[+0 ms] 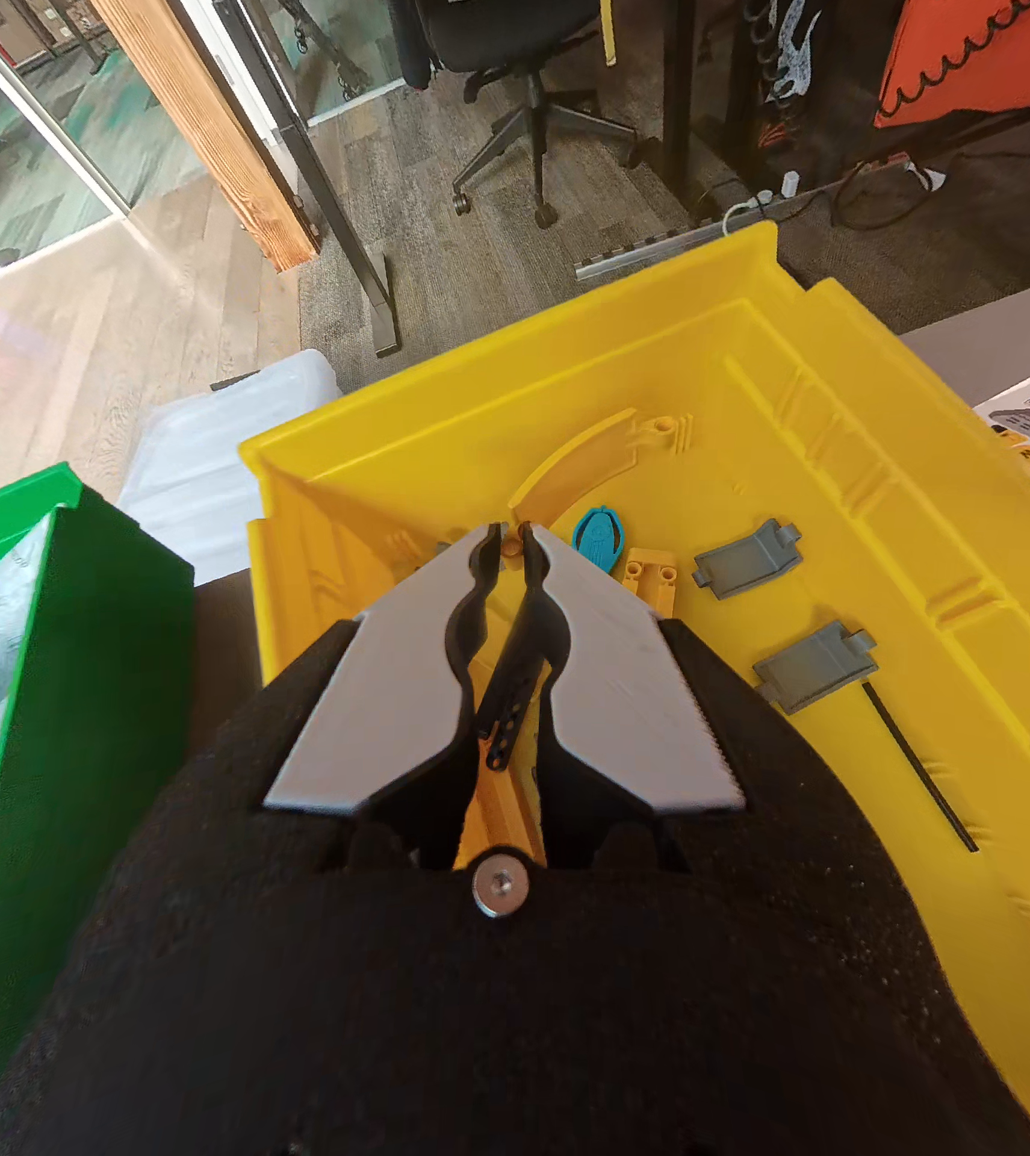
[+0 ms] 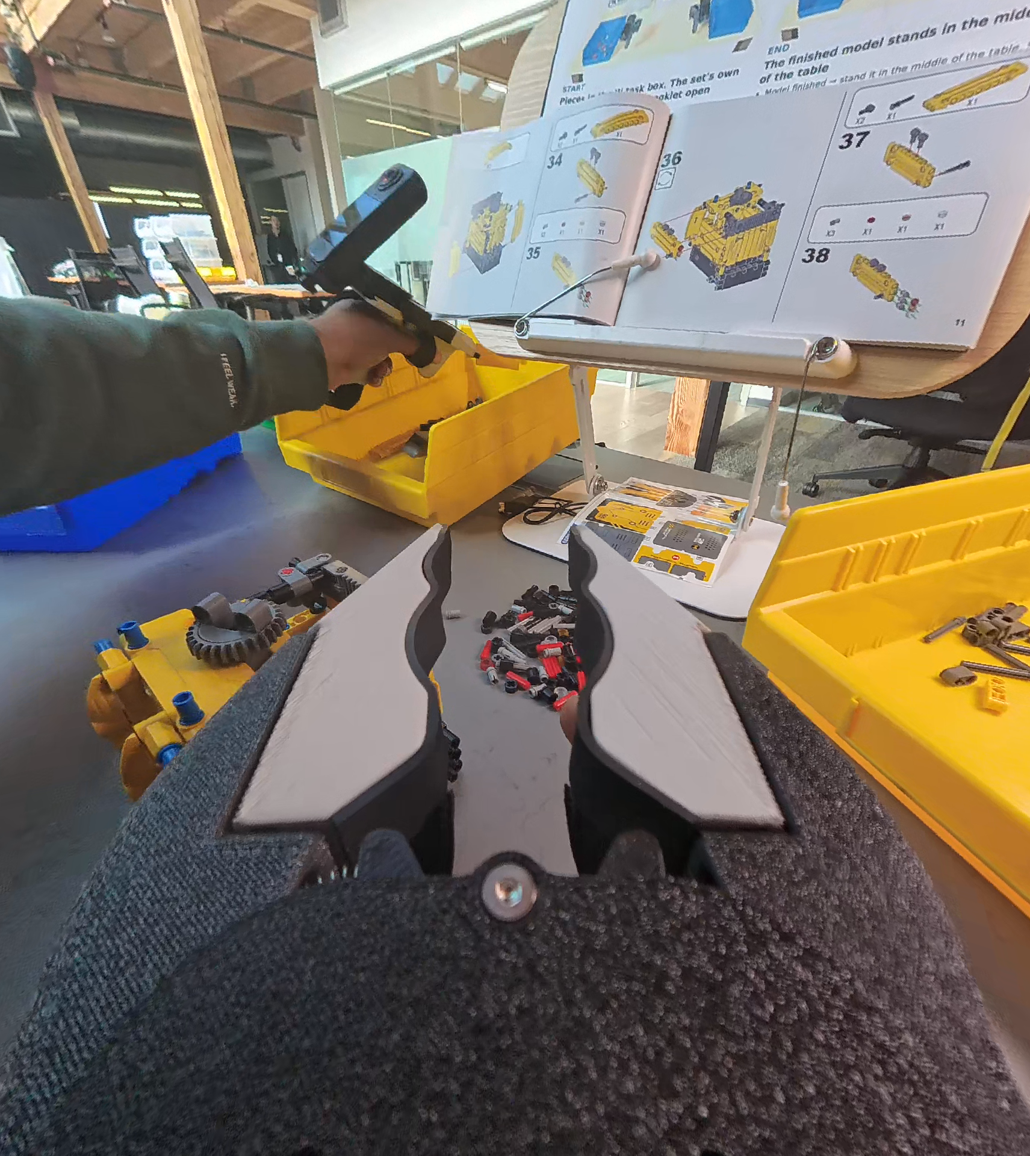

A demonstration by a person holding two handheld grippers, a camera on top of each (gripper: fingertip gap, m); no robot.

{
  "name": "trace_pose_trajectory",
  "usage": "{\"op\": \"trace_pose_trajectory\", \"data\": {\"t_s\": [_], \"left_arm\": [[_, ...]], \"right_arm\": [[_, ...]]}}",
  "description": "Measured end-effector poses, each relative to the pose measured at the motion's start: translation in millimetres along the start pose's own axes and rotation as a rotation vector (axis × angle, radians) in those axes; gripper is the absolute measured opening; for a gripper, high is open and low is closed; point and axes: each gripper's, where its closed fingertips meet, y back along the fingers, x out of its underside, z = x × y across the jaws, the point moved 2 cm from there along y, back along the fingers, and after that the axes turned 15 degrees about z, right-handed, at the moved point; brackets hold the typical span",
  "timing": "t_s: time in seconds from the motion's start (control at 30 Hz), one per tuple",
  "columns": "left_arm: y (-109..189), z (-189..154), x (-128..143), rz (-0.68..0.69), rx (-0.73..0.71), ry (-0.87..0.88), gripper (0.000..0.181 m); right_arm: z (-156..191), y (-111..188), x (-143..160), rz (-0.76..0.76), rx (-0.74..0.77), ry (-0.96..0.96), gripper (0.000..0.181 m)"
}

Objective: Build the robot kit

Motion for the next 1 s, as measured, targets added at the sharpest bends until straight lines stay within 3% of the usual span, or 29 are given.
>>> {"op": "trace_pose_trajectory", "data": {"t_s": [0.17,0.3,0.37,0.47,0.67,0.8,0.9,1.0], "left_arm": [[83,22,-21,-0.101,-0.029,0.009,0.006],[166,-2,-25,-0.244,0.145,-0.022,0.005],[202,-32,-8,-0.295,0.225,-0.095,0.006],[237,-84,40,-0.308,0.317,-0.207,0.006],[228,-188,186,-0.028,0.524,-0.335,0.006],[210,-226,243,0.135,0.612,-0.343,0.007],[213,-220,230,0.114,0.585,-0.355,0.021],[227,-182,166,-0.032,0.486,-0.324,0.027]], "right_arm": [[0,6,-7,-0.028,0.012,0.027,0.037],[0,14,-17,-0.065,0.012,0.021,0.037],[3,20,-23,-0.088,0.006,0.030,0.037],[9,23,-26,-0.099,-0.010,0.041,0.037],[9,28,-26,-0.093,0.014,0.054,0.037],[1,27,-22,-0.071,0.071,0.057,0.040],[0,28,-22,-0.066,0.087,0.066,0.043],[-1,29,-22,-0.067,0.109,0.085,0.044]]}}
